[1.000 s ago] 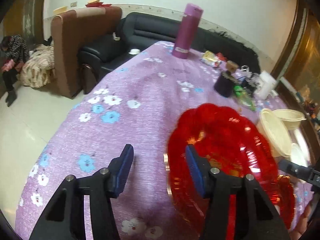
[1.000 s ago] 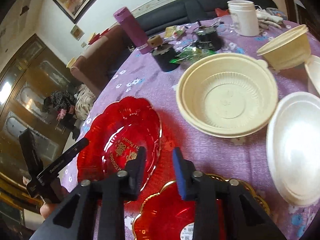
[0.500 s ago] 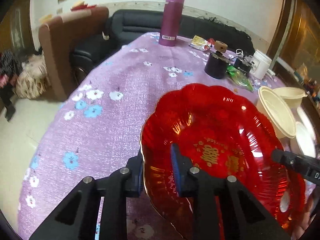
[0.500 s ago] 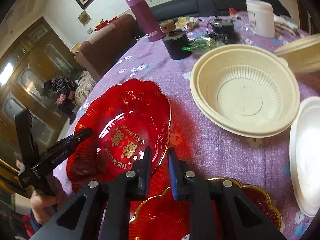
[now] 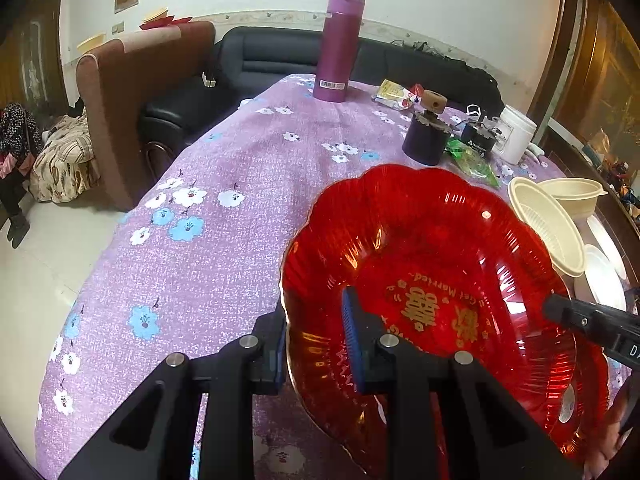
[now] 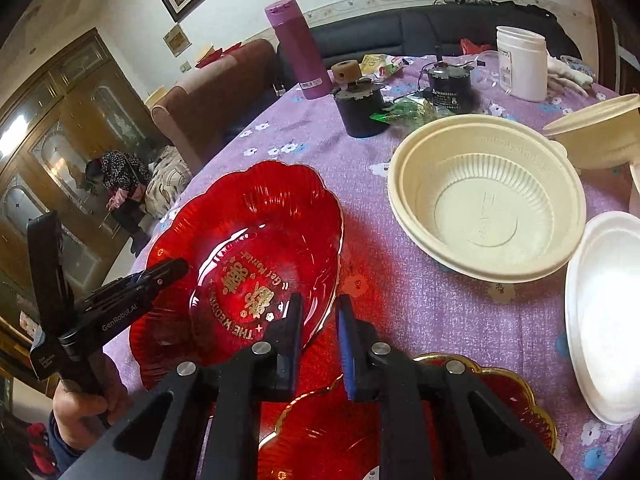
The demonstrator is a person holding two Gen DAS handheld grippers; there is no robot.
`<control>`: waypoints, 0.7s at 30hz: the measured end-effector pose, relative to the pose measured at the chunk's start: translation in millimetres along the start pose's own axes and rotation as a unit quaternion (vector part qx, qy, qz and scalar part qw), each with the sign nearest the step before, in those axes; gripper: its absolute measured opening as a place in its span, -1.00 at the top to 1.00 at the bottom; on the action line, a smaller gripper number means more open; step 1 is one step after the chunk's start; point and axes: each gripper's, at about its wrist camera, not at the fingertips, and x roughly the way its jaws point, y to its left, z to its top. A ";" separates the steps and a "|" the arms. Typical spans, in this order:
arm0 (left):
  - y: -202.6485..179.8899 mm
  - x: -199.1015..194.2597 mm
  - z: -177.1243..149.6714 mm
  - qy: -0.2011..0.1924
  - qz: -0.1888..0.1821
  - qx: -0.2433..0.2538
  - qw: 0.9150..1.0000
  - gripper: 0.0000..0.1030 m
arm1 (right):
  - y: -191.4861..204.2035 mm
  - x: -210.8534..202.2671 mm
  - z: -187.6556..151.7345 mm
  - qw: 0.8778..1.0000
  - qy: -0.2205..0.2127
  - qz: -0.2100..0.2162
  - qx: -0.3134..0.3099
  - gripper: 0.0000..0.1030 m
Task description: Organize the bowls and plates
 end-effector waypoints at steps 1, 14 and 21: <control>0.5 -0.6 0.0 -0.001 -0.002 -0.002 1.000 0.56 | 0.3 -0.3 -0.6 1.000 0.000 0.000 0.000 0.65; 1.5 -44.4 -6.6 -0.019 0.019 -0.014 1.000 0.51 | 20.6 -22.3 -4.6 1.000 -0.012 0.016 -0.019 0.64; 4.5 -84.0 -29.5 -0.026 0.030 -0.014 0.999 0.38 | 50.0 -41.6 -20.6 0.998 -0.012 0.008 -0.062 0.59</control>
